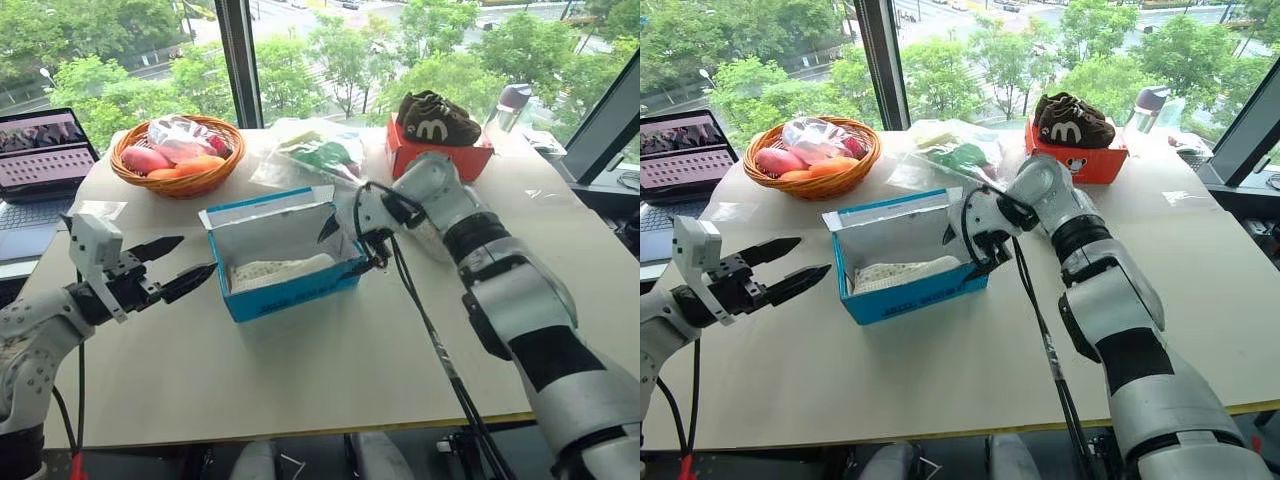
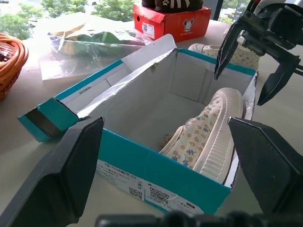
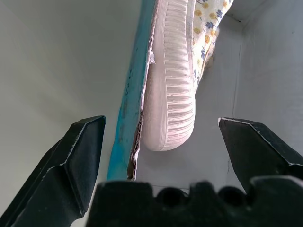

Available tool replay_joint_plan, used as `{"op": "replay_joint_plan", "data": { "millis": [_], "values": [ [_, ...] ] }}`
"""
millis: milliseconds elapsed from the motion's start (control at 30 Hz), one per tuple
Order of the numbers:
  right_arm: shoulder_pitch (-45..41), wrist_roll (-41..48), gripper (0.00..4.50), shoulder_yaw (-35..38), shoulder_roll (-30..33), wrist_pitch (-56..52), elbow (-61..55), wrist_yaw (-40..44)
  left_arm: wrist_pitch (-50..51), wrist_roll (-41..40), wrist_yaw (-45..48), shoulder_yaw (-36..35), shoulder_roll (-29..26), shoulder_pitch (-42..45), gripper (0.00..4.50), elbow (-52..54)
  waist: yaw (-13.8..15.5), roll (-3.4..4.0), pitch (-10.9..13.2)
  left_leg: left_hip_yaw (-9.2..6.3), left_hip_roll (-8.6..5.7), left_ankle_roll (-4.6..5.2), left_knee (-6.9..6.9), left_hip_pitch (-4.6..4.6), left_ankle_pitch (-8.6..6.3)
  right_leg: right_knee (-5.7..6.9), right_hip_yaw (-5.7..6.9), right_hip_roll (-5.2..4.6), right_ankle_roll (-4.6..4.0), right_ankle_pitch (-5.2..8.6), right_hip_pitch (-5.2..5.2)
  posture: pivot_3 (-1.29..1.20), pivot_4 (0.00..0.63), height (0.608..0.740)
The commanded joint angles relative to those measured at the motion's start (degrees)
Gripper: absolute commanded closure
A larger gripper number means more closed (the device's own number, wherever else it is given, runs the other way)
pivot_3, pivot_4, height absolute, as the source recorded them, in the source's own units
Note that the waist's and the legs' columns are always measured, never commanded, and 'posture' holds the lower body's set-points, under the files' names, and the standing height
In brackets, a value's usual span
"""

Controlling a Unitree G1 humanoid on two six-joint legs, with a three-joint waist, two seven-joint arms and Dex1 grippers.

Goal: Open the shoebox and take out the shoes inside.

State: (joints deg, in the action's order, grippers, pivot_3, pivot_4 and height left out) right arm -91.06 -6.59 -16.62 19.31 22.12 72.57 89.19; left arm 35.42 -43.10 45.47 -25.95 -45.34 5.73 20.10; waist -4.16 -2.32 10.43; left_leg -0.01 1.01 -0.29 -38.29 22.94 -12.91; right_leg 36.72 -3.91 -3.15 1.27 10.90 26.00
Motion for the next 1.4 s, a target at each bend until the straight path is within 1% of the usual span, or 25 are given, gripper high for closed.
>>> {"op": "replay_joint_plan", "data": {
  "millis": [33, 200, 367, 433, 500, 667, 1400],
  "values": [
    [-1.1, -1.9, 0.02, 0.9, 1.4, -6.4, 3.3, 0.7, -0.1, -1.1, 0.5, -1.6, -0.7, -1.4, 0.00, 2.9, 0.0, 0.00, 0.0, 0.00, -0.02, 0.00, -0.01, -0.01, 0.00, -0.01, 0.00, -0.01, 0.00, 0.00, -0.03, 0.00, 0.150, 0.740],
    [-0.5, -4.5, 0.02, 1.3, 3.0, -6.6, 4.4, -2.6, 0.8, -2.2, -0.1, -3.5, -1.4, -2.7, 0.00, 5.2, 0.1, 0.00, 0.0, 0.00, -0.05, -0.01, -0.01, 0.16, 0.01, -0.02, 0.00, -0.03, 0.01, 0.01, 0.11, 0.00, 0.150, 0.740],
    [0.6, -3.6, 0.02, 3.7, 3.7, -8.7, 4.7, -2.3, 1.7, -3.5, -1.7, -5.0, -0.7, -4.8, 0.00, 8.2, -0.2, 0.00, 0.0, 0.00, -0.04, -0.01, 0.00, 0.17, 0.01, -0.03, -0.02, -0.02, 0.01, 0.01, 0.12, 0.00, 0.150, 0.740],
    [0.8, -3.1, 0.02, 5.3, 3.4, -9.8, 4.8, -5.1, 1.9, -3.7, -2.3, -5.2, -0.5, -5.4, 0.00, 8.9, -0.2, 0.00, 0.0, 0.00, -0.03, -0.01, -0.01, 0.13, 0.01, 0.02, -0.02, -0.01, 0.01, 0.01, 0.12, 0.00, 0.150, 0.740],
    [1.1, -2.5, 0.02, 6.9, 2.9, -11.1, 4.9, -5.9, 2.1, -4.0, -3.0, -5.6, -0.2, -5.6, 0.00, 9.3, -0.2, 0.00, 0.0, 0.00, -0.04, -0.01, -0.01, 0.12, 0.01, 0.04, -0.03, 0.00, 0.01, 0.01, 0.11, 0.00, 0.150, 0.740],
    [2.4, -4.2, 0.02, 7.1, 1.7, -10.5, 4.9, -8.4, 2.1, -4.8, -4.2, -6.0, 0.0, -6.5, 0.00, 10.4, -0.2, 0.00, 0.0, 0.00, -0.03, -0.01, 0.00, 0.15, 0.01, -0.01, -0.03, 0.00, 0.01, 0.01, 0.11, 0.00, 0.150, 0.740],
    [6.6, -11.3, 0.02, 2.7, -3.5, -2.8, 5.0, -4.5, 2.5, -8.0, -7.6, -9.1, -0.7, -9.5, 0.00, 13.8, -0.4, 0.00, 0.0, -0.01, -0.03, -0.01, -0.01, 0.13, 0.01, -0.01, -0.03, 0.02, 0.01, 0.01, 0.09, 0.00, 0.150, 0.740]
  ]
}}
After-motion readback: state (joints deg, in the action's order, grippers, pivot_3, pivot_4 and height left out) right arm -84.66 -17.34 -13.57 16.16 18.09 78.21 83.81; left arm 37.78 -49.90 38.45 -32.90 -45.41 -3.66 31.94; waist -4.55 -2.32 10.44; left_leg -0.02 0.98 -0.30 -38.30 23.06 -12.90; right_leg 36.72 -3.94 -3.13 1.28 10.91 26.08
